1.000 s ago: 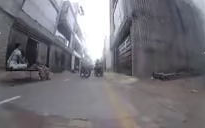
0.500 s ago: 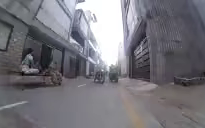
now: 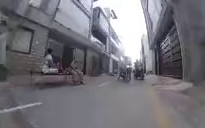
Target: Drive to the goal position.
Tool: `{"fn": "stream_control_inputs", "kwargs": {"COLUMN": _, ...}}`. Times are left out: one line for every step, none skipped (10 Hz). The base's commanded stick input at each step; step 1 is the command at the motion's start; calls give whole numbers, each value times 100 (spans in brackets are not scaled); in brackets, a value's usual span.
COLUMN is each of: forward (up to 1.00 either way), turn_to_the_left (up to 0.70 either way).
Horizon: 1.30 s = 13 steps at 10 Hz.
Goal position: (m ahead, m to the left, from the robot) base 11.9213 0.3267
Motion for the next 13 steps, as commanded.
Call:
{"fn": "stream_control_inputs", "kwargs": {"forward": 85, "turn_to_the_left": 0}}
{"fn": "stream_control_inputs", "kwargs": {"forward": 85, "turn_to_the_left": 0}}
{"fn": "stream_control_inputs", "kwargs": {"forward": 85, "turn_to_the_left": 0}}
{"fn": "stream_control_inputs", "kwargs": {"forward": 85, "turn_to_the_left": 0}}
{"fn": "stream_control_inputs", "kwargs": {"forward": 85, "turn_to_the_left": 0}}
{"fn": "stream_control_inputs", "kwargs": {"forward": 85, "turn_to_the_left": 0}}
{"fn": "stream_control_inputs", "kwargs": {"forward": 85, "turn_to_the_left": 0}}
{"fn": "stream_control_inputs", "kwargs": {"forward": 85, "turn_to_the_left": 0}}
{"fn": "stream_control_inputs", "kwargs": {"forward": 85, "turn_to_the_left": 0}}
{"fn": "stream_control_inputs", "kwargs": {"forward": 85, "turn_to_the_left": 0}}
{"fn": "stream_control_inputs", "kwargs": {"forward": 85, "turn_to_the_left": 0}}
{"fn": "stream_control_inputs", "kwargs": {"forward": 85, "turn_to_the_left": 0}}
{"fn": "stream_control_inputs", "kwargs": {"forward": 85, "turn_to_the_left": 0}}
